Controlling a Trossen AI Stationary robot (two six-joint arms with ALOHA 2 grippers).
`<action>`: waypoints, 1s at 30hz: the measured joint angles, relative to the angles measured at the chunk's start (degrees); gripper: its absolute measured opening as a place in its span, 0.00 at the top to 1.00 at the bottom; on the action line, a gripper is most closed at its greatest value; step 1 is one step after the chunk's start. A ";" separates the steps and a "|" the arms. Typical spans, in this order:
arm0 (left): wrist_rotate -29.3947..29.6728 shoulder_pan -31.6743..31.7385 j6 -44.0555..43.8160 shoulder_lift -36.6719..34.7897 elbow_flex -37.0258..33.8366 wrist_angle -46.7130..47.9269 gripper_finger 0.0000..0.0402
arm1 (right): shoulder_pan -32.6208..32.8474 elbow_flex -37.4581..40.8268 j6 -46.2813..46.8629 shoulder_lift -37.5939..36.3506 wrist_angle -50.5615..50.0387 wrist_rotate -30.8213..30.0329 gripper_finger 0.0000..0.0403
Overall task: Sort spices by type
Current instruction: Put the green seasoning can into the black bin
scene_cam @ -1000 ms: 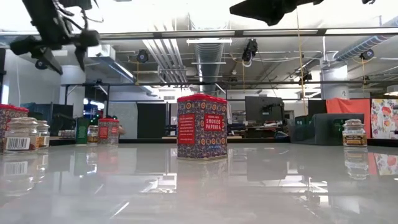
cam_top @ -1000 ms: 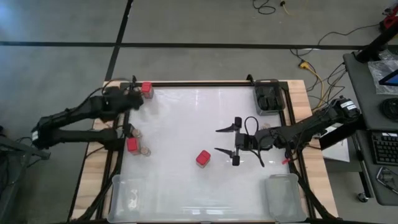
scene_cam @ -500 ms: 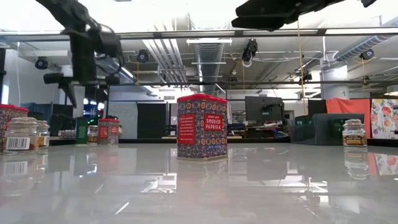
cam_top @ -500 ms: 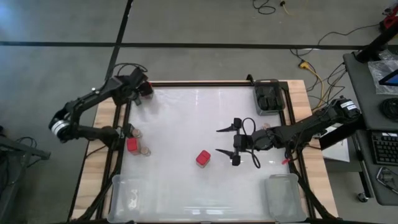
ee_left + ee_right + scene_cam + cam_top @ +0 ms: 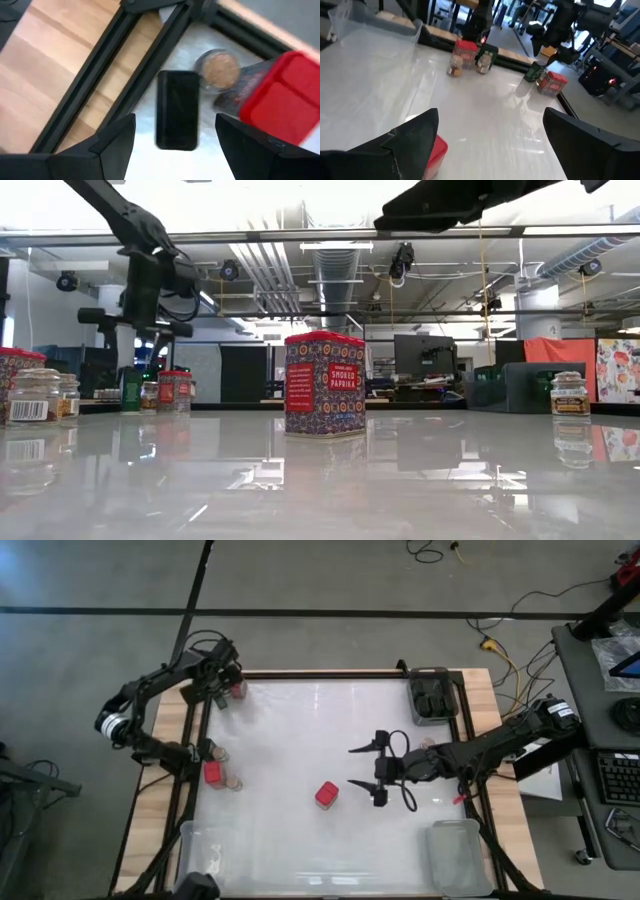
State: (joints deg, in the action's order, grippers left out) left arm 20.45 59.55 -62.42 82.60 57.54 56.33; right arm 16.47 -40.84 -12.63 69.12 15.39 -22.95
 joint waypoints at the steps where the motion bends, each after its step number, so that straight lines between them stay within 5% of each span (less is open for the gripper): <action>1: 0.25 -0.01 -0.22 0.29 -0.11 0.14 0.36 | 0.00 0.00 -0.02 0.00 -0.51 -0.01 0.13; 19: 3.16 -1.43 -3.09 5.40 -0.74 -1.29 0.36 | 0.00 0.00 1.47 -0.02 -5.60 -0.01 0.12; 30: 3.01 -2.80 -1.99 6.40 -1.01 -3.32 0.60 | 0.00 0.00 1.65 -0.11 -5.59 -0.01 0.15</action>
State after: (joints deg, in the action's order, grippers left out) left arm 23.46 56.75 -64.41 89.01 56.53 53.01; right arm 16.47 -40.84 -10.98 69.01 9.80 -22.96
